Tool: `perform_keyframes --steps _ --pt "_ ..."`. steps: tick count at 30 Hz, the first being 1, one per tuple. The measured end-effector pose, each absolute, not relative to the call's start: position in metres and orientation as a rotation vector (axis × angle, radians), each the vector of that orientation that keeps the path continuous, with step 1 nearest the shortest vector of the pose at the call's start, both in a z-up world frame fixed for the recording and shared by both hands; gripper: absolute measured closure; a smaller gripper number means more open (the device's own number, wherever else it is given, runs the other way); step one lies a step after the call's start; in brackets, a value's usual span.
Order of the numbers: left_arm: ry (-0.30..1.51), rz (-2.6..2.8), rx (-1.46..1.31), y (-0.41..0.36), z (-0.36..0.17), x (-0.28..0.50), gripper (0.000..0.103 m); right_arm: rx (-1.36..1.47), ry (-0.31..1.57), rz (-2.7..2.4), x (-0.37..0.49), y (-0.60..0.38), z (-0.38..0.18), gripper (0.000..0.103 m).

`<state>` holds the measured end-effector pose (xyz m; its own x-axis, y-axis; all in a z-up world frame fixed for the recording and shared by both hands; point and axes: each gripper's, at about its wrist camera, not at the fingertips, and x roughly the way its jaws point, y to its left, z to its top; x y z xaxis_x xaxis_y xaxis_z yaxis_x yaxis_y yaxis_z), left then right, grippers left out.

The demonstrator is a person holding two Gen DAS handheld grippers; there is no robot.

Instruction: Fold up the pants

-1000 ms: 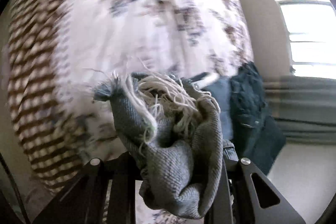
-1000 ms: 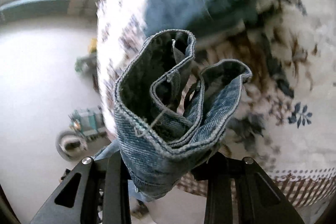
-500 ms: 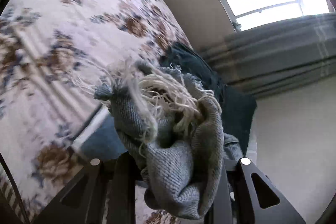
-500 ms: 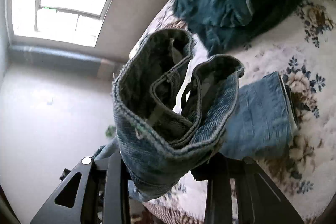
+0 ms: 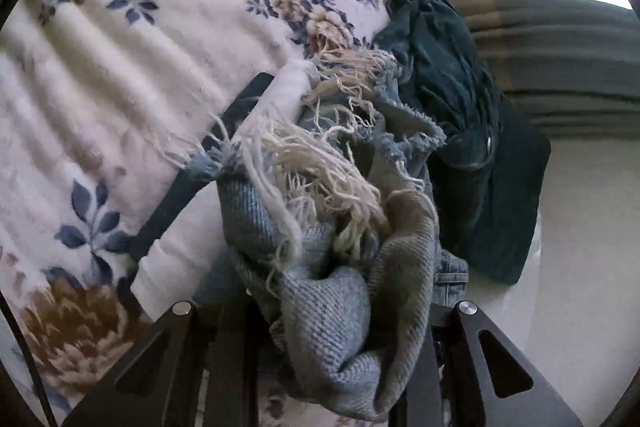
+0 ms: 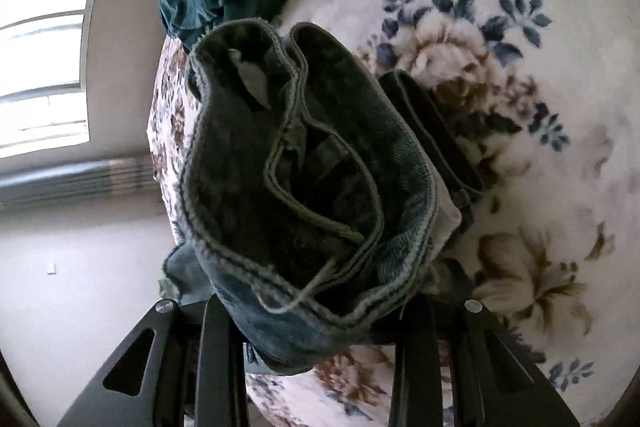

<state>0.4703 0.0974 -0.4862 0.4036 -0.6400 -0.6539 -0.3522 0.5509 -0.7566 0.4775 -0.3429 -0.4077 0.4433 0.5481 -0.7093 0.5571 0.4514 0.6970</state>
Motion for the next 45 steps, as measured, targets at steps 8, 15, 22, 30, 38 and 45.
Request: perform_keyframes --steps 8,15,22,30,38,45 --pt "1.302 -0.148 -0.661 0.069 -0.428 0.458 0.035 0.945 1.322 -0.002 0.487 -0.333 -0.370 0.008" --pt "1.196 -0.028 -0.100 0.026 -0.370 0.432 0.016 0.309 1.326 -0.256 0.462 -0.289 -0.293 0.008" --pt "1.142 -0.015 0.038 0.008 -0.325 0.410 0.016 0.197 1.221 -0.345 0.416 -0.269 -0.221 0.008" --pt "1.076 -0.004 0.036 0.002 -0.260 0.360 0.016 0.160 1.109 -0.321 0.347 -0.254 -0.125 0.008" --pt "0.975 0.029 0.005 0.009 -0.186 0.274 0.016 0.095 1.002 -0.261 0.257 -0.231 -0.042 0.008" --pt "0.895 0.040 0.002 0.017 -0.124 0.191 0.016 0.071 0.919 -0.209 0.170 -0.215 0.031 0.008"
